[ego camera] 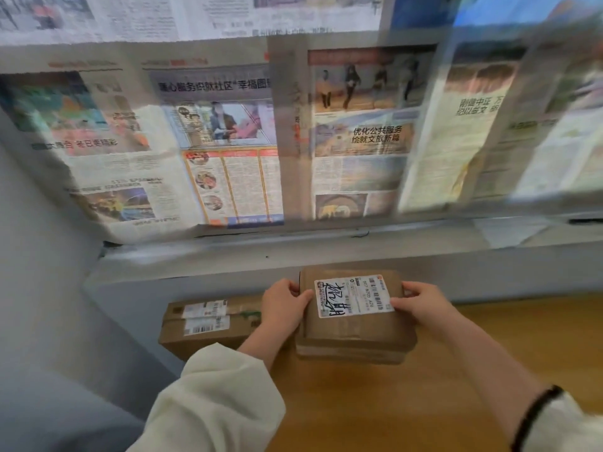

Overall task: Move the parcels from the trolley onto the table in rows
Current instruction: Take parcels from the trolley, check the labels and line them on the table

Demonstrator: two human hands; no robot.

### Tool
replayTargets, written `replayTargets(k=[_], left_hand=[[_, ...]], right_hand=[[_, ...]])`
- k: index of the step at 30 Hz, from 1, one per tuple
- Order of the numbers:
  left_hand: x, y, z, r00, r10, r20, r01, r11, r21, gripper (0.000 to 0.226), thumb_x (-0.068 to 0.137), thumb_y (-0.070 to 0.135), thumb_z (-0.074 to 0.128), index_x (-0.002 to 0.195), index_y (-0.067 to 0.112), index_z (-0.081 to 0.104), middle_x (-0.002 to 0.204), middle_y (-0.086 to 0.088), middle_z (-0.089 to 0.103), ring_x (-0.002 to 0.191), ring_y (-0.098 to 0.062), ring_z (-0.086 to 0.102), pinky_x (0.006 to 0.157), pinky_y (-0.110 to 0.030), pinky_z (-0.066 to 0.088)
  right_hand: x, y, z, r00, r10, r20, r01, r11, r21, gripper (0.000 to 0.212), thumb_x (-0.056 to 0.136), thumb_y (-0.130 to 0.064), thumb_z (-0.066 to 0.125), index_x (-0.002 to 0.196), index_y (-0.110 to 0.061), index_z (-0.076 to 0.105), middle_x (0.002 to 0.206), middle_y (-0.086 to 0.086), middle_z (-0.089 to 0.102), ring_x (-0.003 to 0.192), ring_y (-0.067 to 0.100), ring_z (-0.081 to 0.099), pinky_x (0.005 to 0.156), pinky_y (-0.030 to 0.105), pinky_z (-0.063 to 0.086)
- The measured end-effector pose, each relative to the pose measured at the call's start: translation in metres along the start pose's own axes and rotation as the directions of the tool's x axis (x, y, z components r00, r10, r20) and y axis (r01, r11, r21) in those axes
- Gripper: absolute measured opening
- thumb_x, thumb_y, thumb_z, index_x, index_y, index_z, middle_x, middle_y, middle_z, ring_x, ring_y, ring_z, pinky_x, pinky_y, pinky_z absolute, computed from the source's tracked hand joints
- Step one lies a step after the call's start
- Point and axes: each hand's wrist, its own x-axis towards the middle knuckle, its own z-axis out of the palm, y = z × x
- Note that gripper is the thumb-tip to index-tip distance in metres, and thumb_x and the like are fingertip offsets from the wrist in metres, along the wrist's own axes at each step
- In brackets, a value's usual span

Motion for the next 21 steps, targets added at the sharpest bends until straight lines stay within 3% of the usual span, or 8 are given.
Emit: replayTargets(k=[2, 4, 10, 13, 16, 18, 21], left_hand=[[0.005, -0.003, 0.01, 1.0, -0.01, 0.001, 0.01, 1.0, 0.01, 0.023, 0.085, 0.037, 0.064, 0.097, 0.018, 0.059, 0.094, 0.002, 0.063, 0.084, -0.013, 0.057, 0.076, -0.028, 0.049], [0.011, -0.006, 0.017, 1.0, -0.003, 0.0, 0.003, 0.999, 0.05, 0.025, 0.086, 0.037, 0.063, 0.1, 0.017, 0.059, 0.095, 0.002, 0.063, 0.087, -0.015, 0.058, 0.078, -0.03, 0.049], [0.025, -0.014, 0.027, 1.0, 0.014, 0.024, -0.02, 0.968, 0.251, 0.02, 0.089, 0.037, 0.059, 0.095, 0.018, 0.056, 0.089, 0.005, 0.06, 0.078, -0.011, 0.052, 0.067, -0.024, 0.042], [0.029, -0.024, 0.034, 1.0, -0.007, 0.023, -0.003, 0.901, 0.433, 0.027, 0.091, 0.041, 0.055, 0.097, 0.015, 0.061, 0.094, -0.001, 0.065, 0.088, -0.018, 0.058, 0.076, -0.031, 0.05], [0.034, -0.031, 0.041, 1.0, 0.006, 0.004, -0.007, 0.827, 0.562, 0.032, 0.093, 0.044, 0.049, 0.103, 0.016, 0.062, 0.101, -0.003, 0.066, 0.102, -0.024, 0.053, 0.089, -0.035, 0.045], [0.038, -0.036, 0.045, 1.0, 0.013, 0.006, -0.014, 0.798, 0.602, 0.033, 0.094, 0.044, 0.047, 0.104, 0.016, 0.061, 0.104, -0.004, 0.065, 0.106, -0.026, 0.049, 0.089, -0.035, 0.04], [0.041, -0.046, 0.053, 1.0, 0.013, 0.022, -0.024, 0.771, 0.636, 0.034, 0.094, 0.044, 0.045, 0.109, 0.017, 0.059, 0.108, -0.003, 0.064, 0.106, -0.025, 0.048, 0.088, -0.034, 0.039]], right_hand=[[0.01, 0.003, 0.0, 1.0, -0.004, 0.012, 0.004, 1.0, -0.02, 0.042, 0.082, -0.003, 0.067, 0.123, -0.006, 0.057, 0.079, -0.012, 0.062, 0.075, 0.007, 0.061, 0.062, 0.02, 0.048], [0.02, 0.004, 0.002, 0.999, -0.004, 0.032, 0.005, 0.999, -0.041, 0.044, 0.083, -0.004, 0.065, 0.125, -0.007, 0.055, 0.084, -0.01, 0.062, 0.077, 0.008, 0.06, 0.062, 0.018, 0.046], [0.055, 0.009, 0.022, 0.992, 0.081, 0.096, -0.071, 0.992, -0.104, 0.046, 0.082, -0.001, 0.066, 0.126, -0.004, 0.054, 0.111, 0.009, 0.065, 0.096, 0.023, 0.061, 0.088, 0.035, 0.05], [0.072, 0.021, 0.041, 0.992, 0.097, 0.083, -0.086, 0.987, -0.133, 0.051, 0.082, -0.003, 0.066, 0.13, -0.005, 0.05, 0.119, 0.011, 0.062, 0.099, 0.024, 0.06, 0.088, 0.036, 0.05], [0.087, 0.033, 0.057, 0.993, 0.097, 0.073, -0.082, 0.98, -0.179, 0.043, 0.083, -0.006, 0.064, 0.125, -0.007, 0.054, 0.117, 0.01, 0.064, 0.097, 0.024, 0.061, 0.084, 0.037, 0.053], [0.093, 0.04, 0.064, 0.996, 0.074, 0.058, -0.06, 0.974, -0.219, 0.038, 0.084, -0.008, 0.063, 0.122, -0.009, 0.057, 0.117, 0.009, 0.064, 0.097, 0.024, 0.062, 0.081, 0.034, 0.052], [0.094, 0.05, 0.073, 0.999, 0.03, 0.023, -0.022, 0.954, -0.298, 0.044, 0.087, -0.015, 0.061, 0.13, -0.01, 0.053, 0.126, 0.009, 0.059, 0.11, 0.026, 0.058, 0.091, 0.038, 0.049]])
